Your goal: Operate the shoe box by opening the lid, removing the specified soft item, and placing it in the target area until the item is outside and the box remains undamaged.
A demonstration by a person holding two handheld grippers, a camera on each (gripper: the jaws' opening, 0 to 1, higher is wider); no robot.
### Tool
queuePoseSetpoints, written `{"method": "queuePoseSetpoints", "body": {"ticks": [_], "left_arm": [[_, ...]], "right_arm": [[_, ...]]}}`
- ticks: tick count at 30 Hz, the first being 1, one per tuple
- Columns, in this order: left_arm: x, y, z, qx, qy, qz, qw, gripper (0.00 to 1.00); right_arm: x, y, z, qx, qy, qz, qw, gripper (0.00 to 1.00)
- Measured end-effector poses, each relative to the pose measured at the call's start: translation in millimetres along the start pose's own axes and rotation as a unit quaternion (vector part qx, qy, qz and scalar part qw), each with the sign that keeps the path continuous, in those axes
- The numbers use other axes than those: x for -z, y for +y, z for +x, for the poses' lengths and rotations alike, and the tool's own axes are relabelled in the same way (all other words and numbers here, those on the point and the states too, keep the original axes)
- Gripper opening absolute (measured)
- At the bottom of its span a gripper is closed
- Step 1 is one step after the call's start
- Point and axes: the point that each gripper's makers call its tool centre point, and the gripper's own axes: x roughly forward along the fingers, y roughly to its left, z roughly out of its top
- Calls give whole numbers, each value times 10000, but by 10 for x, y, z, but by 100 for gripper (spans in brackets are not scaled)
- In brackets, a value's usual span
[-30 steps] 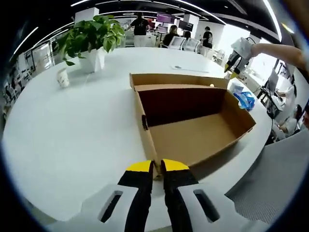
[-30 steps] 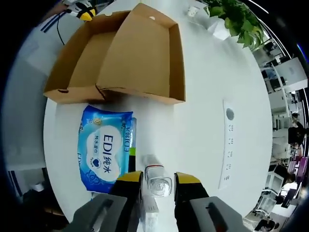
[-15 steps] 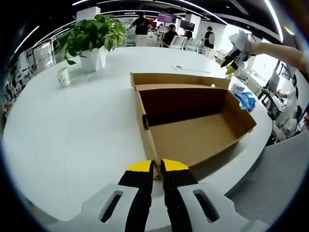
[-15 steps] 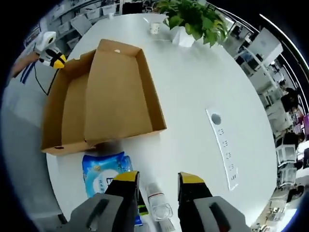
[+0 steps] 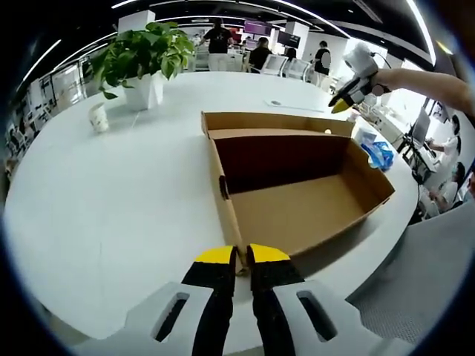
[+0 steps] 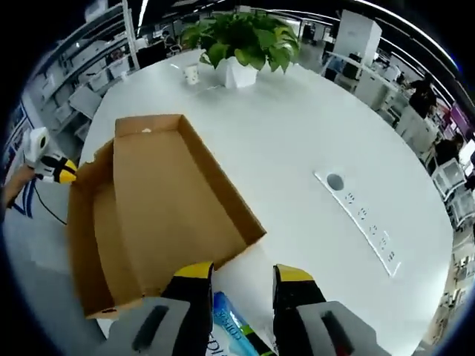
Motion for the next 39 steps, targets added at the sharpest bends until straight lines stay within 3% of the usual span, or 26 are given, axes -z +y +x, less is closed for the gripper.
{"method": "queuePoseSetpoints", "body": {"ticks": [7,10,14,21,26,39], "left_arm": [[0,5,3,6,2,-7,10000,4],[0,20,9,7,-3,-9,10000,4],[0,35,16,12,-12,-8,10000,4],[0,56,23,31,-37,-40,10000,4],[3,68,27,30,-74,-78,9999,4],[3,63,32,8,-92,-92,9999,4]], "right_arm": [[1,14,179,198,-126,1108,9936,22],[13,1,242,311,-168,1376,9899,21],[5,-1,324,338,-233,1969,9796,17],[77,83,441,367,-80,2323,9719,13],[125,121,453,435,4,2422,9693,4],[14,92,250,600,-275,2392,9687,1]]}}
